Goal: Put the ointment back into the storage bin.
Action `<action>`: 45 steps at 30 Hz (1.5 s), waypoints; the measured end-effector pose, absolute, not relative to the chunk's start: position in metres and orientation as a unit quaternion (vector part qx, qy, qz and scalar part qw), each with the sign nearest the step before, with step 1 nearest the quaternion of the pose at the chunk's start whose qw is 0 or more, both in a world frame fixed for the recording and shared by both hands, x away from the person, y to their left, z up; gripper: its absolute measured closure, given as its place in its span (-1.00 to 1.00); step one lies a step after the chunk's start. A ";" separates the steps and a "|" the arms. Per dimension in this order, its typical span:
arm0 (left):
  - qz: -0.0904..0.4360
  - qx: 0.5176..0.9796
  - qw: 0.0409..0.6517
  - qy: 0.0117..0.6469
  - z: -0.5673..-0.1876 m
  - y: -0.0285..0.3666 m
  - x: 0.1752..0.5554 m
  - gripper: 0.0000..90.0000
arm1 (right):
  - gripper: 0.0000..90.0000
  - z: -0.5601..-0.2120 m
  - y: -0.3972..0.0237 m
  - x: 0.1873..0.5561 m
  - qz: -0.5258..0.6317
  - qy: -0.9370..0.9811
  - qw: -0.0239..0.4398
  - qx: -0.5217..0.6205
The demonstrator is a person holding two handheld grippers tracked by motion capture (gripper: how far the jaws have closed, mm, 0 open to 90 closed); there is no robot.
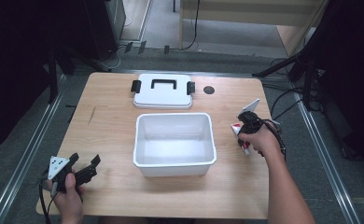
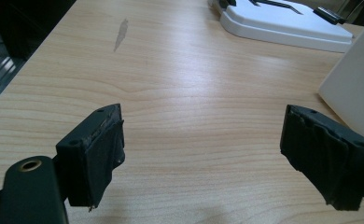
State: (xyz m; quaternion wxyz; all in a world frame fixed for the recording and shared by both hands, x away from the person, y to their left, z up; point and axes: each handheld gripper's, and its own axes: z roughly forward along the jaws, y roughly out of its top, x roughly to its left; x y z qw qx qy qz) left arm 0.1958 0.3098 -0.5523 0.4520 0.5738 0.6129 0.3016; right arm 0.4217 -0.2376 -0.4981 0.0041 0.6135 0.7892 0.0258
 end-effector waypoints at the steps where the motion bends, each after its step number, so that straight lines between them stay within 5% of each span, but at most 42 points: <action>1: 0.301 0.574 0.453 0.613 -0.552 0.310 0.196 -0.68 | 0.60 -0.496 -0.238 0.421 0.031 0.791 0.003 0.612; 20: 0.300 0.574 0.451 0.614 -0.552 0.310 0.196 -0.68 | 0.60 -0.445 -0.229 0.403 0.065 0.807 -0.003 0.586; 45: 0.299 0.572 0.453 0.614 -0.553 0.310 0.197 -0.68 | 0.60 -0.361 -0.158 0.381 0.095 0.856 0.012 0.507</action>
